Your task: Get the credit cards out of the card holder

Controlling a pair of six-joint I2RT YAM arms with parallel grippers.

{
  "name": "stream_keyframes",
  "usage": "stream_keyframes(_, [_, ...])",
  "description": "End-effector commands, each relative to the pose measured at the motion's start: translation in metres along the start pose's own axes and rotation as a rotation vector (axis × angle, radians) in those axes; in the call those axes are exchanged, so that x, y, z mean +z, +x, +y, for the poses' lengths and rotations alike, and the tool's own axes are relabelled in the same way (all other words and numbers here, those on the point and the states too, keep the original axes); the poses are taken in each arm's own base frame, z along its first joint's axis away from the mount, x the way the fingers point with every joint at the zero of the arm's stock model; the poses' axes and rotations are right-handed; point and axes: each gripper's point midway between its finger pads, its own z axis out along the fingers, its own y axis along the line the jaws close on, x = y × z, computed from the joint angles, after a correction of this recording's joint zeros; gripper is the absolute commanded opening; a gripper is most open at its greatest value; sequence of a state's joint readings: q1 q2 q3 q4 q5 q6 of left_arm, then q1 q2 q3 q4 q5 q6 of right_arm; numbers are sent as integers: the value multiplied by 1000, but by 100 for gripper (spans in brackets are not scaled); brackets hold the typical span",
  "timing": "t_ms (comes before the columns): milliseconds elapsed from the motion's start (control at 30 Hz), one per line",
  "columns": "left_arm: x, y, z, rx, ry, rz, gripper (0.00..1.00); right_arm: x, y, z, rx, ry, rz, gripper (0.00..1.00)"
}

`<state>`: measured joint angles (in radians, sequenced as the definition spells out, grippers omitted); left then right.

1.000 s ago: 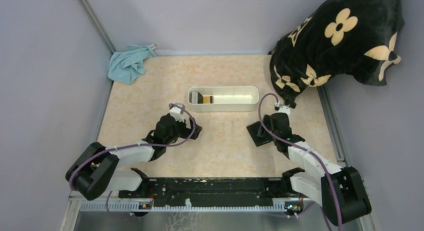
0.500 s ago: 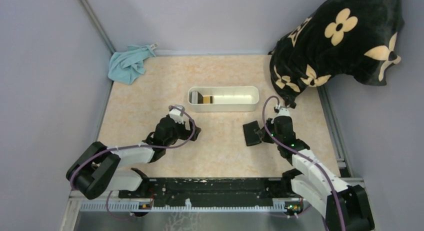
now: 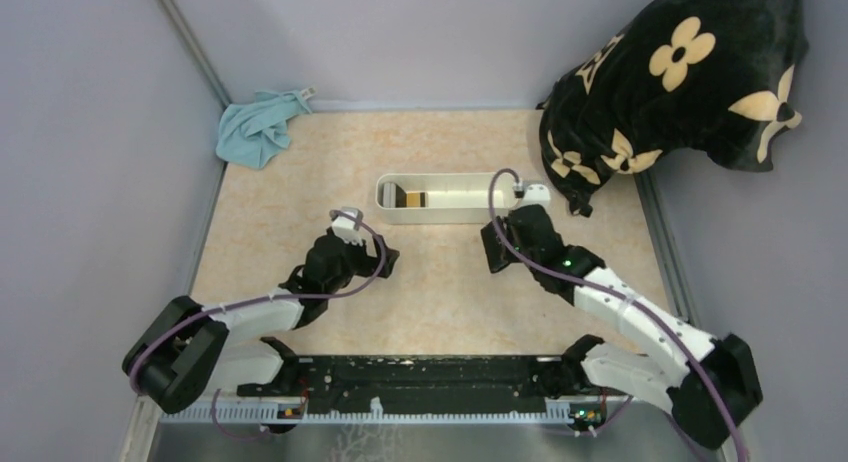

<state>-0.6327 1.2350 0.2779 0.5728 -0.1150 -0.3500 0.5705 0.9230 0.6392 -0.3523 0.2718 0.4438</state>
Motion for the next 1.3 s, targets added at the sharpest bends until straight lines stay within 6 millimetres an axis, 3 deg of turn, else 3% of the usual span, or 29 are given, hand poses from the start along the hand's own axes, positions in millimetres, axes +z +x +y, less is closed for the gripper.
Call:
stream_keyframes(0, [-7,-18,-8,17,32,-50,99,8,2,-2,-175,219,0,0])
stream_keyframes(133, [-10,-20,0,56,-1,-67,99,19,15,7,-346,389,14,0])
stream_keyframes(267, [-11,-20,0,62,-1,-65,99,33,37,31,-460,442,54,0])
stream_keyframes(433, [-14,-22,2,72,-7,-80,99,43,63,88,-433,250,102,3])
stream_keyframes(500, [-15,-21,1,74,4,-82,99,43,70,113,-408,122,123,18])
stream_keyframes(600, [-17,-20,-4,80,42,-91,99,34,71,136,-348,-26,123,53])
stream_keyframes(633, [-17,-20,-5,82,44,-90,99,30,67,141,-324,-62,108,60])
stream_keyframes(767, [-15,-16,-13,102,90,-57,99,16,46,136,-233,-114,45,64])
stream_keyframes(867, [-16,-15,-34,146,208,-40,99,17,37,115,-109,-156,44,61])
stream_keyframes(1000, [-5,-7,-58,176,292,36,99,23,38,75,-27,-106,49,49])
stream_keyframes(1100, [5,-4,-84,251,305,43,92,26,43,51,11,-66,62,45])
stream_keyframes(1267, [25,0,-110,323,312,74,93,26,51,45,63,-82,60,45])
